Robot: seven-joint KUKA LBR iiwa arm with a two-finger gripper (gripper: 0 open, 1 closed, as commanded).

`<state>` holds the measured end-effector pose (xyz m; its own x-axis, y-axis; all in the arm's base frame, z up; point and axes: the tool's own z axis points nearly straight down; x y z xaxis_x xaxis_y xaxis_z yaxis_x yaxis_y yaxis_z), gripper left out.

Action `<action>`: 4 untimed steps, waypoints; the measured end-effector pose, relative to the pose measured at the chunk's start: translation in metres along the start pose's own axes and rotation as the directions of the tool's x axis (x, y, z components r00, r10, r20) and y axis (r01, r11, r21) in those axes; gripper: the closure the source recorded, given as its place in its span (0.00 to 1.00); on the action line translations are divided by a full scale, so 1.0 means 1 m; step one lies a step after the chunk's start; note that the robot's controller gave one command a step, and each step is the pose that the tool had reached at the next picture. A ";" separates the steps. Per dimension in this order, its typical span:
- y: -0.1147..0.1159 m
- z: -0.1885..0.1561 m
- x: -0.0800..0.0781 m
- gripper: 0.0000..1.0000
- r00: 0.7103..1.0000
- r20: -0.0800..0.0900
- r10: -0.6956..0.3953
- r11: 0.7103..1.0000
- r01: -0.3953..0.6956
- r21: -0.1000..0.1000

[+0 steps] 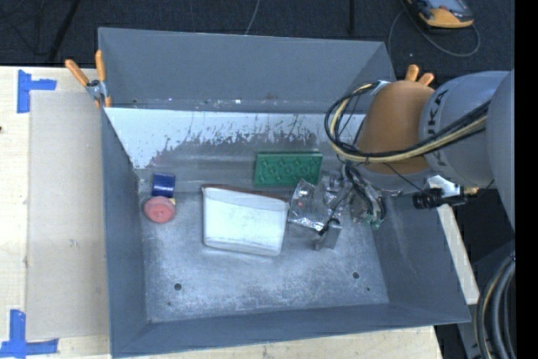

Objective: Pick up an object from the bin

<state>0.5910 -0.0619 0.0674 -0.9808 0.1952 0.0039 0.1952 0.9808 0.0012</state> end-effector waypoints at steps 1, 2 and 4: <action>0.001 0.000 0.000 0.00 1.000 0.000 -0.004 1.000 0.004 0.000; 0.001 0.000 -0.001 1.00 1.000 0.001 -0.006 1.000 0.006 0.001; 0.001 -0.114 -0.004 1.00 1.000 0.010 -0.016 1.000 0.016 0.000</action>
Offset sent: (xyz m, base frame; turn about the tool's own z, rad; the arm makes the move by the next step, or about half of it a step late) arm 0.0000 0.0000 0.0000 0.0000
